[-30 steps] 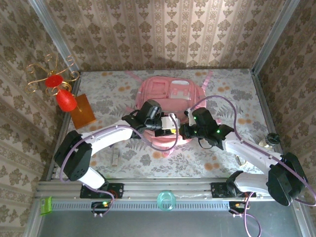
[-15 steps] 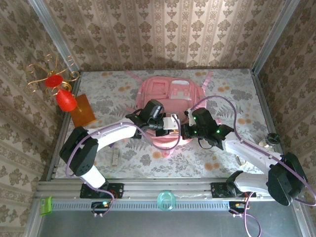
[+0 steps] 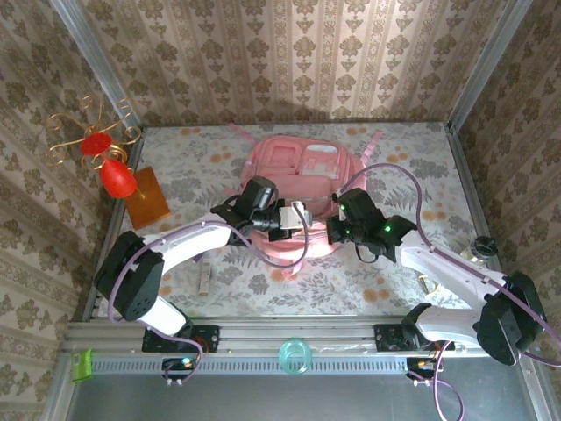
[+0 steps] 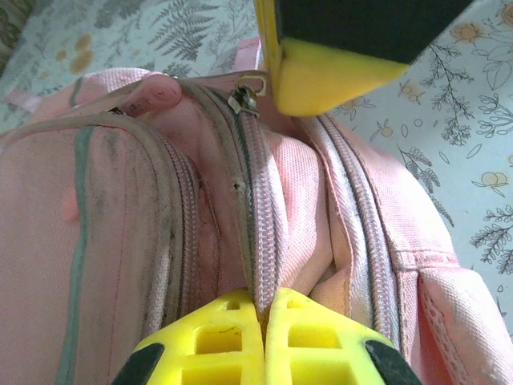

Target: Pack the student bag

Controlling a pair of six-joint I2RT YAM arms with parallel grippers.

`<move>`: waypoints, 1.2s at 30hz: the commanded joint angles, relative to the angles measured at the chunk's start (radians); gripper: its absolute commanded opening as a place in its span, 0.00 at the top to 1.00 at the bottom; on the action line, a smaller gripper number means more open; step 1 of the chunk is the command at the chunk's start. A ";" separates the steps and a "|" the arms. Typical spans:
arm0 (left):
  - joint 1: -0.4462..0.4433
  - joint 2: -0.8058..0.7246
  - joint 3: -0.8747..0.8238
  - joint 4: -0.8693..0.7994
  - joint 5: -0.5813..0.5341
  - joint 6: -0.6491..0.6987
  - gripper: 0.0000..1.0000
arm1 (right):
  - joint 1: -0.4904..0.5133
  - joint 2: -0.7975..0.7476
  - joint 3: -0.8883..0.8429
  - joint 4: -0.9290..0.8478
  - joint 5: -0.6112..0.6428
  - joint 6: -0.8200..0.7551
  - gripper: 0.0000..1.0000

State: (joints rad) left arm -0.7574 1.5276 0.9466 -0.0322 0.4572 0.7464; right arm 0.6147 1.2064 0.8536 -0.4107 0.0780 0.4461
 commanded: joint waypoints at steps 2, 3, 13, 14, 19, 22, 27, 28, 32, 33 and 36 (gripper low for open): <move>0.067 -0.063 -0.042 -0.024 -0.039 0.033 1.00 | -0.035 0.002 0.042 -0.188 0.230 -0.012 1.00; 0.076 -0.073 -0.048 -0.023 -0.036 0.034 1.00 | -0.048 0.000 0.042 -0.189 0.230 -0.013 1.00; 0.170 -0.173 -0.110 -0.002 0.047 0.044 1.00 | -0.175 0.028 0.061 -0.169 0.215 -0.056 1.00; 0.175 -0.182 -0.113 0.001 0.050 0.044 1.00 | -0.189 0.030 0.060 -0.162 0.214 -0.063 1.00; 0.195 -0.203 -0.129 0.003 0.066 0.060 1.00 | -0.274 0.073 0.084 -0.132 0.169 -0.090 1.00; 0.214 -0.217 -0.143 0.005 0.103 0.072 1.00 | -0.321 0.112 0.107 -0.086 0.143 -0.101 1.00; 0.225 -0.231 -0.154 -0.001 0.135 0.098 1.00 | -0.405 0.179 0.123 -0.046 0.085 -0.101 1.00; 0.227 -0.234 -0.155 -0.004 0.137 0.100 1.00 | -0.418 0.205 0.124 -0.034 0.076 -0.102 1.00; 0.230 -0.239 -0.156 -0.004 0.148 0.103 1.00 | -0.447 0.260 0.144 -0.002 0.055 -0.110 1.00; 0.228 -0.239 -0.155 -0.009 0.155 0.103 1.00 | -0.450 0.281 0.151 0.010 0.045 -0.111 1.00; 0.227 -0.242 -0.165 0.002 0.167 0.097 1.00 | -0.460 0.345 0.191 0.022 0.022 -0.116 1.00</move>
State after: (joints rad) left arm -0.5797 1.3460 0.7982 0.0170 0.6167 0.8429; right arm 0.2470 1.4864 1.0126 -0.4065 -0.1398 0.3275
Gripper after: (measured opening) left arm 0.059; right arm 0.053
